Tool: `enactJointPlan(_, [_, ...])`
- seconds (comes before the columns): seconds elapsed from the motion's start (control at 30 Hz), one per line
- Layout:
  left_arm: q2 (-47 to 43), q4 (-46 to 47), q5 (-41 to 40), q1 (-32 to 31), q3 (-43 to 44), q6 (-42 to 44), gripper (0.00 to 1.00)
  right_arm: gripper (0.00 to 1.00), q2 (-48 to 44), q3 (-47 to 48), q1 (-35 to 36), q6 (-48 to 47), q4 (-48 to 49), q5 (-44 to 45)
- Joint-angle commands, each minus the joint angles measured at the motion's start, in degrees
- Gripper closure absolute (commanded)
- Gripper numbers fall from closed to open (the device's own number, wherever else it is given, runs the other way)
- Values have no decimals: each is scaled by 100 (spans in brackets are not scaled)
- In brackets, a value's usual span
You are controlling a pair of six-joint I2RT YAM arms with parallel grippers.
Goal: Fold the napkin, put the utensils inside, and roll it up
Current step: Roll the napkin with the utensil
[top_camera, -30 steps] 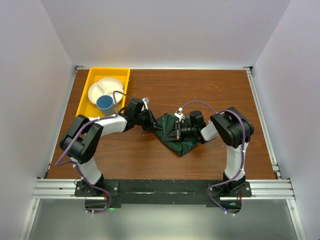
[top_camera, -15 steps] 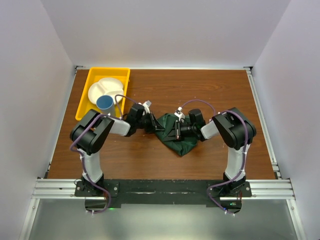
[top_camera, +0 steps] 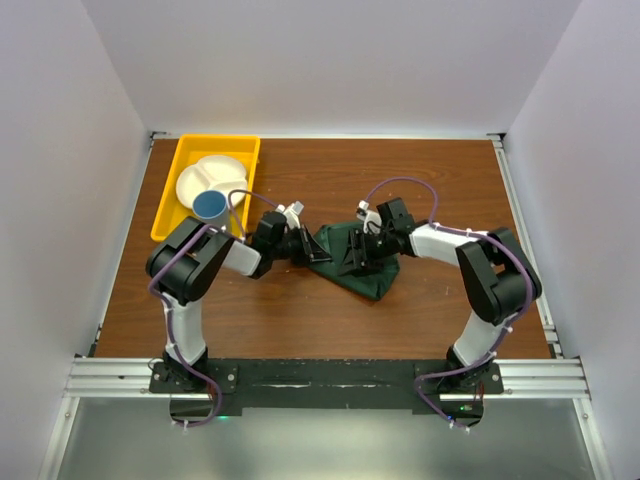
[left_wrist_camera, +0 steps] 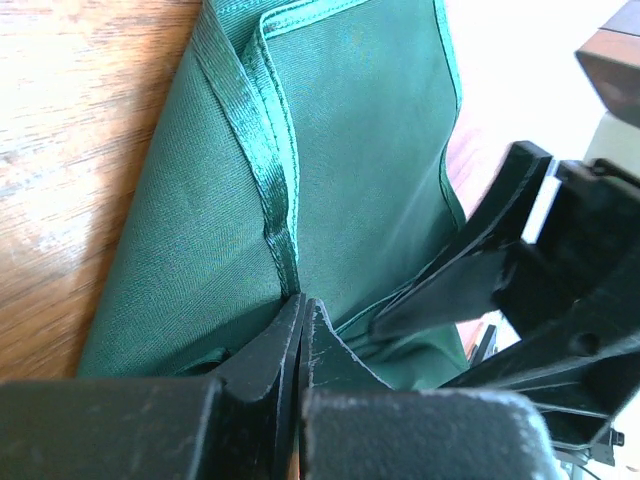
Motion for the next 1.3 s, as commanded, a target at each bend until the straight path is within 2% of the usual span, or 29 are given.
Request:
enactJointPlan(0.0, [583, -1419, -742, 43, -282, 614, 100, 30, -683, 325, -52, -991, -1775, 1093])
enactJointPlan(0.07, [592, -1437, -742, 43, -255, 650, 100, 22, -1051, 360, -25, -1106, -2005, 1356])
enactJointPlan(0.17, [627, -1534, -733, 51, -185, 650, 100, 20, -1342, 378, 1, -1370, -2357, 1629])
enactJointPlan(0.43, [724, -1665, -637, 60, -97, 553, 100, 26, -1475, 299, 572, -1274, -2217, 1858])
enactJointPlan(0.6, [777, -1709, -575, 87, -70, 492, 100, 37, -1080, 203, 775, -1037, -1954, 1858])
enactJointPlan(0.87, [777, -1666, -443, 174, -97, 439, 100, 40, -1290, -552, 740, -360, -1742, 3052])
enactJointPlan(0.97, [803, -1657, -408, 201, -79, 430, 100, 45, -1247, -641, 687, -298, -1620, 2931])
enactJointPlan(1.03, [829, -1657, -373, 210, -53, 430, 100, 53, -1220, -694, 687, -193, -1514, 2747])
enactJointPlan(1.07, [838, -1665, -364, 210, -18, 439, 100, 58, -1168, -755, 678, -166, -1392, 2511])
enactJointPlan(1.1, [838, -1718, -355, 218, 8, 456, 100, 72, -1150, -790, 669, -105, -1338, 2404])
enactJointPlan(1.17, [847, -1771, -347, 227, 61, 482, 100, 84, -1089, -896, 643, -43, -1259, 2228])
enactJointPlan(1.27, [847, -1859, -320, 254, 105, 535, 100, 90, -1018, -879, 634, -78, -1320, 2157])
